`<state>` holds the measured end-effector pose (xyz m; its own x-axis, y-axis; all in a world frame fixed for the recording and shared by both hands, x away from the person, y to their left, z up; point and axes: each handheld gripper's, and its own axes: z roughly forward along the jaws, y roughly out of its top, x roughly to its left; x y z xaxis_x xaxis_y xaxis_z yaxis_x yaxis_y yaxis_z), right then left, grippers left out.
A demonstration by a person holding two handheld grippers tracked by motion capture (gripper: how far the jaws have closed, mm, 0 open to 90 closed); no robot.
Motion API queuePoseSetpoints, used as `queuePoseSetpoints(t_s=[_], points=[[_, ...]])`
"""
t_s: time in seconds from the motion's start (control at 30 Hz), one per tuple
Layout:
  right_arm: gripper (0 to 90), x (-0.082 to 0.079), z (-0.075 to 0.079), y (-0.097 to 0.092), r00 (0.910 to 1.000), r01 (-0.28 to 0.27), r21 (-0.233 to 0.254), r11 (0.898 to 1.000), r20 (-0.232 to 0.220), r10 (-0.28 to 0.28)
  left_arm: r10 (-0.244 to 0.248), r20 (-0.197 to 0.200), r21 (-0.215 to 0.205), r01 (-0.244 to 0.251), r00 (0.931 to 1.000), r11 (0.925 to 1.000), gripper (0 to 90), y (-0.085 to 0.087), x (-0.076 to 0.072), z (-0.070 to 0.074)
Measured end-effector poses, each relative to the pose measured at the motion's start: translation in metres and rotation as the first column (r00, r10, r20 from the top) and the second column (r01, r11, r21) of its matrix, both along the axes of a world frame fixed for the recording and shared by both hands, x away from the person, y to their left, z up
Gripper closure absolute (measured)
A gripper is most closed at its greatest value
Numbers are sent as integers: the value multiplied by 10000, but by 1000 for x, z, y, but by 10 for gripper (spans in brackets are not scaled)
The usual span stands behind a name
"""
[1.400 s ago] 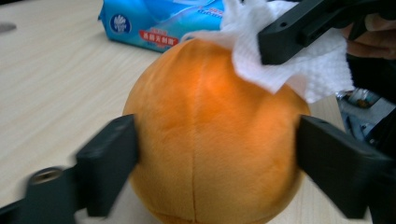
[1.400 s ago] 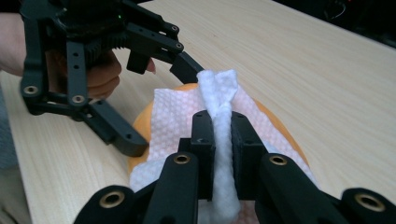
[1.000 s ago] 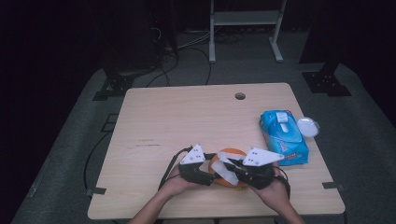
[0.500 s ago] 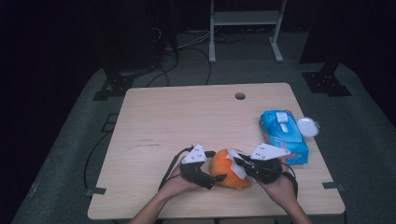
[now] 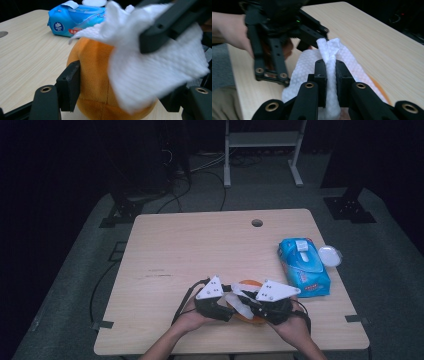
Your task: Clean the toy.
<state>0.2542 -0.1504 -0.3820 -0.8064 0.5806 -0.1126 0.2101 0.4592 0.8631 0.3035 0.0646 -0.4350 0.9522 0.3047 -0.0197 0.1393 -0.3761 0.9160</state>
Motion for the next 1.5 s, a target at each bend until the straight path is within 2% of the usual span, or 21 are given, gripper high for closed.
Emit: queuePoseSetpoints(t_s=[0.07, 0.17, 0.2, 0.23, 0.33, 0.37, 0.5, 0.53, 0.6, 0.73, 0.8, 0.9, 0.93, 1.0, 1.07, 1.1, 1.23, 1.3, 1.37, 1.5], points=[[810, 5, -2, -7, 9994, 345, -78, 9994, -30, -345, 97, -277, -105, -100, 9996, 9999, 233, 1, 3, -3], [810, 11, -6, -18, 9973, 630, 123, 9979, -376, -625, 270, -597, -181, -281, 9979, 9994, 116, 0, 7, -7], [811, 13, -7, -19, 9966, 697, 159, 9974, -451, -689, 310, -742, -195, -326, 9968, 9993, 109, -1, 8, -9], [810, 13, -7, -20, 9963, 712, 171, 9973, -487, -703, 257, -732, -227, -274, 9970, 9994, 123, 0, 8, -10], [811, 13, -7, -19, 9963, 760, 134, 9970, -425, -754, 290, -508, -175, -299, 9983, 9994, 235, 0, 6, -7], [812, 11, -6, -18, 9967, 728, 193, 9972, -372, -720, 276, -344, -129, -281, 9990, 9995, 253, -1, 4, -5], [812, 1, 0, -5, 9992, -31, 530, 9986, -400, 53, 68, 303, -50, -66, 9995, 10000, 283, -8, -5, 3], [812, -2, 1, 2, 9993, -198, 308, 9993, -300, 207, 24, 466, 41, -25, 9989, 10000, 286, -9, -7, 4], [813, -4, 1, 6, 9998, -178, -8, 9998, -73, 178, 5, 623, 53, -8, 9981, 10000, 293, -8, -9, 6], [813, 3, 5, -9, 9987, 494, 91, 9987, 79, -495, 13, 482, -86, -9, 9988, 10000, 300, -5, -6, 5], [813, 7, 5, -20, 9964, 839, 181, 9963, -88, -838, 46, 300, -141, -42, 9995, 9999, 274, -5, -5, 3], [813, 13, -1, -29, 9946, 921, 301, 9953, -505, -905, 132, -175, -367, -139, 9998, 9992, 168, -6, -2, 2], [813, 14, -2, -29, 9943, 909, 327, 9953, -584, -889, 203, -281, -286, -211, 9994, 9994, 125, -6, -1, 2], [813, 13, -3, -25, 9949, 819, 230, 9964, -609, -804, 147, -438, -224, -157, 9989, 9996, 114, -6, 0, -1], [812, 10, -2, -19, 9958, 763, 68, 9971, -510, -758, 76, -133, -92, -78, 9999, 9999, 199, -6, -3, -1], [812, 8, -1, -16, 9965, 672, 144, 9976, -511, -664, -2, 31, -9, 2, 10000, 10000, 227, -6, -4, 1], [812, -1, 1, -1, 9993, 1, 122, 9999, -383, 4, -271, 515, 254, 258, 9983, 9993, 259, -8, -9, 2], [812, 0, 1, 1, 9998, 37, -115, 9999, -217, -39, -267, 473, 212, 257, 9985, 9994, 261, -7, -8, 2], [812, 3, 1, -5, 9995, 213, -9, 9998, -247, -214, -243, 429, 226, 234, 9988, 9995, 261, -4, -6, 1], [812, 12, -1, -26, 9943, 994, 90, 9950, -407, -989, -265, 110, 153, 263, 9996, 9995, 259, 1, -2, -3]])
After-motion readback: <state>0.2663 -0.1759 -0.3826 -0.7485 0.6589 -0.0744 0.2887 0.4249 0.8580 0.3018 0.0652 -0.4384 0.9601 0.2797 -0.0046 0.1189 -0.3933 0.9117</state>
